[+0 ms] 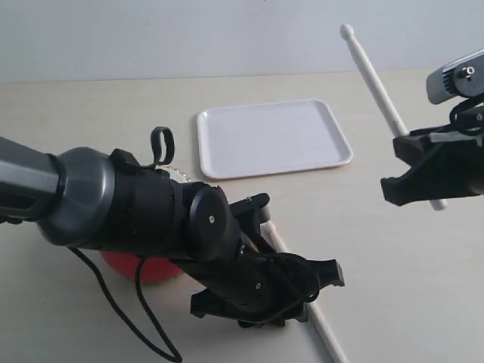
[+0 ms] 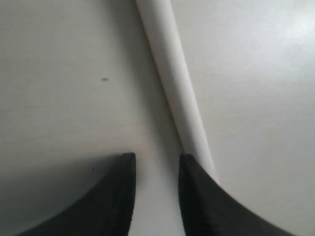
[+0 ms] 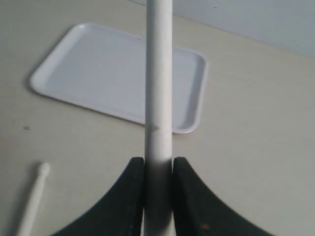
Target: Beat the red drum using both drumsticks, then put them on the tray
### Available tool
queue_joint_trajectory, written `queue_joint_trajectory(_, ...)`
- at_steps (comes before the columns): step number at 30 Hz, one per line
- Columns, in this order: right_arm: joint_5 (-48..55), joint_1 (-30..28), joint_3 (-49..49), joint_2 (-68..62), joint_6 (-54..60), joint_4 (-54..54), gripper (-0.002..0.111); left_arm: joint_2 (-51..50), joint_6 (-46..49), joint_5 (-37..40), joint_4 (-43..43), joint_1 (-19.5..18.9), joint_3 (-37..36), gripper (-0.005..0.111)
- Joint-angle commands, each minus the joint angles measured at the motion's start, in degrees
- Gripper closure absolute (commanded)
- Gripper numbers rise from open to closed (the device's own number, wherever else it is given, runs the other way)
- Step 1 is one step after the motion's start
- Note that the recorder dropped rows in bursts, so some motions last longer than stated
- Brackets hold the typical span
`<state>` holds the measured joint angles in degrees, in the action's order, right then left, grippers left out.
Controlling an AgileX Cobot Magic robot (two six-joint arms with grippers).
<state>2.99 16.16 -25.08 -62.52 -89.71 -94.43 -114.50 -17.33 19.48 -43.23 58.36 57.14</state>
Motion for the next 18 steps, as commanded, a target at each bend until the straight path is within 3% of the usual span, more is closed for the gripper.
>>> queue_joint_trajectory(1, -4.54, 0.15, 1.45, -2.48, -0.31, -0.39, 0.108, -2.21, -0.65, 3.78, 3.97, -0.07, -0.70, 0.074)
queue_joint_trajectory(8, -2.99, 0.15, 2.99, -8.53, -0.31, -0.39, 0.108, -2.21, 0.39, 6.49, 3.99, -0.07, 2.27, 0.073)
queue_joint_trajectory(14, -9.12, 0.15, 3.99, -15.32, -0.31, -0.50, 0.108, -1.63, 2.42, 6.90, 3.96, -0.07, 2.31, 0.054)
queue_joint_trajectory(18, -9.83, 0.15, 4.10, -17.15, -0.41, -0.37, 0.108, -1.41, 2.09, 7.00, 3.15, -0.07, 2.97, 0.054)
